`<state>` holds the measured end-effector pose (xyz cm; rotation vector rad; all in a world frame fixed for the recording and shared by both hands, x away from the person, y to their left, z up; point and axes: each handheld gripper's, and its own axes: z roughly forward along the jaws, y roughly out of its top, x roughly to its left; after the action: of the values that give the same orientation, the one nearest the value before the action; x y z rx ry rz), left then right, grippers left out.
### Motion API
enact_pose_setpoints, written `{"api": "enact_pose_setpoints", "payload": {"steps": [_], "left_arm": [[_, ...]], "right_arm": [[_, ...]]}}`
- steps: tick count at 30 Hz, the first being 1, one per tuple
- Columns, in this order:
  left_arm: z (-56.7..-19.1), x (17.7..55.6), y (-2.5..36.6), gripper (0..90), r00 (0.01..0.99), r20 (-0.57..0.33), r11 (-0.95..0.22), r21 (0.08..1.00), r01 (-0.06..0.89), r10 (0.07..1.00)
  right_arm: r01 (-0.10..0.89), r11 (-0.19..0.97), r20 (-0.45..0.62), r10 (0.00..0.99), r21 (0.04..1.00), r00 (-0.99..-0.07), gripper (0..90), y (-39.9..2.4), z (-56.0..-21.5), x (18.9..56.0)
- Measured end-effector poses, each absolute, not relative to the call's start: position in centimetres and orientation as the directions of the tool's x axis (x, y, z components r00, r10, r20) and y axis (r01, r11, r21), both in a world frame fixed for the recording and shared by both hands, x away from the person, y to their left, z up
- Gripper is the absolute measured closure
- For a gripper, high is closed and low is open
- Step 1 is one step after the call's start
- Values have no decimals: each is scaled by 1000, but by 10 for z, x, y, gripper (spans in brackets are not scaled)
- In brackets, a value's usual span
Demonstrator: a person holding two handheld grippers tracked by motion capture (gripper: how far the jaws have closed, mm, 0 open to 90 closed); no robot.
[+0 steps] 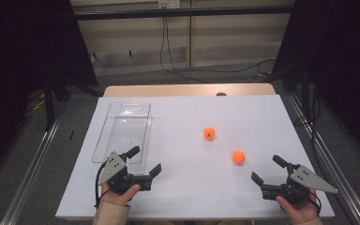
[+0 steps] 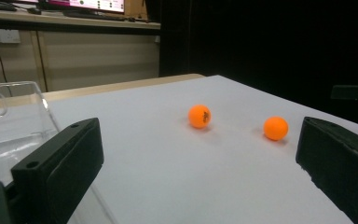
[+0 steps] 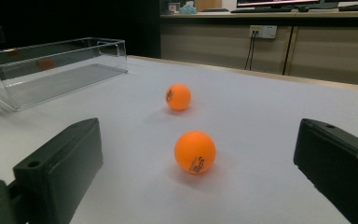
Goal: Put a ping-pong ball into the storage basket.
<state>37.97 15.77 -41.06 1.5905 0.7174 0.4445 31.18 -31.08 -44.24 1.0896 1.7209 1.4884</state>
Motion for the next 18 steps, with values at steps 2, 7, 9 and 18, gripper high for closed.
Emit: {"api": "enact_pose_setpoints", "payload": {"steps": [2, 7, 9, 18], "left_arm": [[-410, 381, 155, 8, 744, -103, -53, 982, 184, 660], [-411, 382, 145, 8, 745, -123, -36, 980, 194, 656], [-411, 383, 143, 8, 746, -115, -48, 980, 194, 656], [-412, 385, 133, 8, 754, -139, -30, 978, 205, 643]], "right_arm": [[186, 29, 64, 879, 982, -473, 6, -311, -442, 312], [184, 29, 63, 878, 982, -474, 6, -311, -442, 312], [183, 30, 62, 878, 983, -475, 6, -311, -442, 312], [182, 28, 64, 876, 983, -478, 7, -311, -442, 312]]}}
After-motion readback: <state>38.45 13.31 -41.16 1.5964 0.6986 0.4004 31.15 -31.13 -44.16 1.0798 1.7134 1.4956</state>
